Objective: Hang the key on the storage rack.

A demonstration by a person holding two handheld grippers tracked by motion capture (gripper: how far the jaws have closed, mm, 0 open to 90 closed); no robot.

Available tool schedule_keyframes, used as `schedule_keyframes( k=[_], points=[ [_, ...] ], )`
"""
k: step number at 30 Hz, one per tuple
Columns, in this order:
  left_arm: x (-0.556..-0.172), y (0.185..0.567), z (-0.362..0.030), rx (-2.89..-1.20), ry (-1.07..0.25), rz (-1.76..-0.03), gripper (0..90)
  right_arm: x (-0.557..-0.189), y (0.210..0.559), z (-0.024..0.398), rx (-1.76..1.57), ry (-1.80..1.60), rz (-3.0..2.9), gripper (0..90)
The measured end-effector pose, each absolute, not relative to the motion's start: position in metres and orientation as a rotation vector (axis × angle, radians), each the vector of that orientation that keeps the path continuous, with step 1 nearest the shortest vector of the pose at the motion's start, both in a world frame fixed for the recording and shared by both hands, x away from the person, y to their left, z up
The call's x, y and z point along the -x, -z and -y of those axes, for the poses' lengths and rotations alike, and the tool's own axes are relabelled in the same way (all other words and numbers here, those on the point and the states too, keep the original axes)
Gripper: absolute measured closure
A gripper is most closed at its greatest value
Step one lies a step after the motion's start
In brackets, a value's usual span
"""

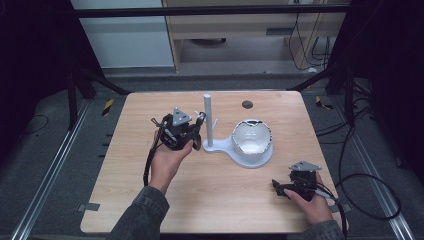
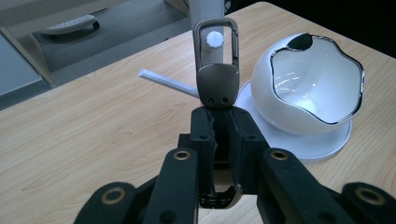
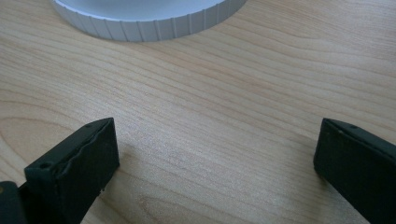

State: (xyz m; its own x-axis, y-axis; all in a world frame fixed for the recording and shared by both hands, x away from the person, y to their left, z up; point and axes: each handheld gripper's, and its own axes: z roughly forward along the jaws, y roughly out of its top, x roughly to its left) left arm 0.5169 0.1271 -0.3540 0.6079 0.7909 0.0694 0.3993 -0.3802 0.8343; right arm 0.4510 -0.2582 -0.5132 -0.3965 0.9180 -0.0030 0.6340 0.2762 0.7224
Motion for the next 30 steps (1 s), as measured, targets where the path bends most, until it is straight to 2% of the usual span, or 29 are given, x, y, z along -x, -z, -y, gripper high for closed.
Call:
schedule_keyframes(
  k=[30],
  points=[
    [-0.528, 0.369, -0.119, -1.985, -0.590, -0.958, 80.6, -0.451, 0.513, 0.258, -1.398, -0.907, -2.130, 0.4]
  ],
)
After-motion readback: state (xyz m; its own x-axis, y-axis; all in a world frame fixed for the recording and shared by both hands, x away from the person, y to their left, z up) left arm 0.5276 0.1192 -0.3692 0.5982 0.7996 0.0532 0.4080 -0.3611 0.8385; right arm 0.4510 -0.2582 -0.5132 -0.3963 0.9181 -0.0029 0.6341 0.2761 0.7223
